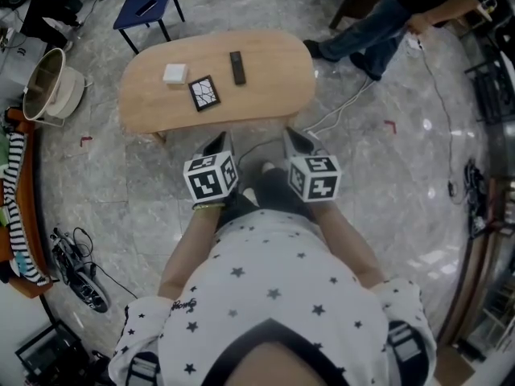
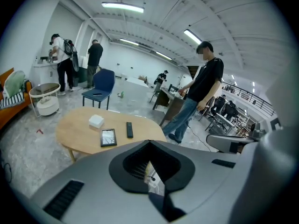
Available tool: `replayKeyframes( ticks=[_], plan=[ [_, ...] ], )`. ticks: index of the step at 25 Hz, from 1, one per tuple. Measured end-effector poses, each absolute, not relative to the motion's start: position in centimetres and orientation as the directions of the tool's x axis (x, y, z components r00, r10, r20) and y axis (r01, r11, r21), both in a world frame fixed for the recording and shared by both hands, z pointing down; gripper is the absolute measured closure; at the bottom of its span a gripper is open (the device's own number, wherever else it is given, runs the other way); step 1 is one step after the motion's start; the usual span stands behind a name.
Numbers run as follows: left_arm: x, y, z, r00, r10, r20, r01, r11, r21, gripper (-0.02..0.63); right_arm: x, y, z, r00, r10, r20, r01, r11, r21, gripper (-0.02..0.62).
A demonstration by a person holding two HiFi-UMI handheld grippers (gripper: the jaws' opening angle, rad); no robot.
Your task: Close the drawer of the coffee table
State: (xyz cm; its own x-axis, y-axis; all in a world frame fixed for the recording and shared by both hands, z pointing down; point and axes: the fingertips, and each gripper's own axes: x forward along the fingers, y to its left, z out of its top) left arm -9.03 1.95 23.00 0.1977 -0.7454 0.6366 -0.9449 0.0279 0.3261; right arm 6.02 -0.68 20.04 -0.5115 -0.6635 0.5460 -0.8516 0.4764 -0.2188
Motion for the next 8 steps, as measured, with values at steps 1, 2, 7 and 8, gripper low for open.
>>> replayKeyframes(
  ticks=[1,2,7,8],
  plan=[
    [-8.96,2.02,22.95,0.199,-0.745,0.637,-0.945,0.025,0.326,0.598,6.02,-0.6,19.96,-0.512,-0.664,0.545,-0.851,0.476,-0.22,0.589],
    [-8.9,2.08,22.91,0.201,-0.744,0.637,-0.945,0.023,0.325,0.598,6.02,-0.52,19.92,-0.514,-0.664,0.543,-0.851,0.476,-0.223,0.589],
    [-8.57,2.2,22.84,0.205,-0.747,0.633,-0.944,0.02,0.329,0.598,6.15,-0.37,19.59,-0.524,-0.665,0.532,-0.845,0.483,-0.228,0.589],
    [-8.46,2.18,22.85,0.204,-0.748,0.631,-0.943,0.022,0.331,0.598,6.22,-0.39,19.49,-0.526,-0.665,0.53,-0.843,0.487,-0.226,0.589]
  ],
)
